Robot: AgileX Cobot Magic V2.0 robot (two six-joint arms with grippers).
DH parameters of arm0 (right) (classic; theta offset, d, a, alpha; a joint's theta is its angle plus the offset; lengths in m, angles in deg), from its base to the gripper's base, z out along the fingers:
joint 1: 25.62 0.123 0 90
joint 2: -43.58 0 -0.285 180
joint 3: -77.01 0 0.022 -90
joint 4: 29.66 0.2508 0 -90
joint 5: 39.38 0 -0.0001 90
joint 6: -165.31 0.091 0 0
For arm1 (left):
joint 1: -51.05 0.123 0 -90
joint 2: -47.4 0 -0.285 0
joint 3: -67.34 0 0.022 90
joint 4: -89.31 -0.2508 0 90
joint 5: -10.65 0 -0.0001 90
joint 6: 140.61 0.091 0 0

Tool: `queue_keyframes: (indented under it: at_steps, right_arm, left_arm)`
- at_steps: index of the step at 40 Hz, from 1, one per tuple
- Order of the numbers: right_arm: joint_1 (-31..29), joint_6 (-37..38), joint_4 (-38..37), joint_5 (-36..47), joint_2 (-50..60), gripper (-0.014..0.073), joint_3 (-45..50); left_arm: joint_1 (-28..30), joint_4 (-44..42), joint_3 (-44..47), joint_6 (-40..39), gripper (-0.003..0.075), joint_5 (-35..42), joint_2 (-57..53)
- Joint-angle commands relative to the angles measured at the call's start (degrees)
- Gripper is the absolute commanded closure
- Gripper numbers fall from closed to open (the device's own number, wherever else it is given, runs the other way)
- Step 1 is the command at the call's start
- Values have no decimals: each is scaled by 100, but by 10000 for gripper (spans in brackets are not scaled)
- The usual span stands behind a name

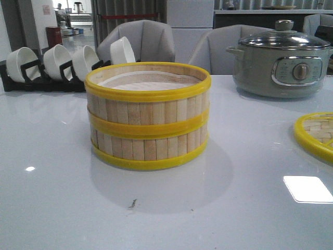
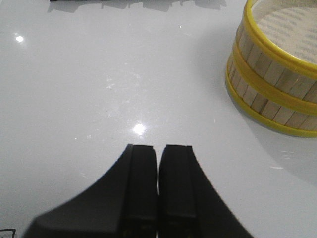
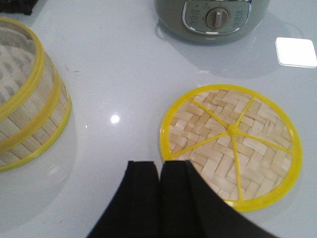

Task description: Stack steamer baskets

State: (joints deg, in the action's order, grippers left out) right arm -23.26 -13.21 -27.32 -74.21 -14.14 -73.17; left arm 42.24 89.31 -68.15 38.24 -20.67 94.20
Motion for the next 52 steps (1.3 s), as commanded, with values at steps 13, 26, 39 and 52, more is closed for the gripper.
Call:
queue_keyframes:
  at_steps: [13,26,39,52]
  right_arm:
    - [-18,0,7,-17,-284,249,-187]
    - [-24,0,-428,347,-1354,266,-219]
    - [-910,0,-544,447,-2783,276,-1075]
    - [-1283,0,-478,432,-4091,276,-2145]
  left_arm:
    - [-48,0,-180,-35,637,441,-19]
    - [-48,0,-180,-35,637,441,-19]
    - [-48,0,-180,-35,637,441,-19]
    - [-48,0,-180,-35,637,441,-19]
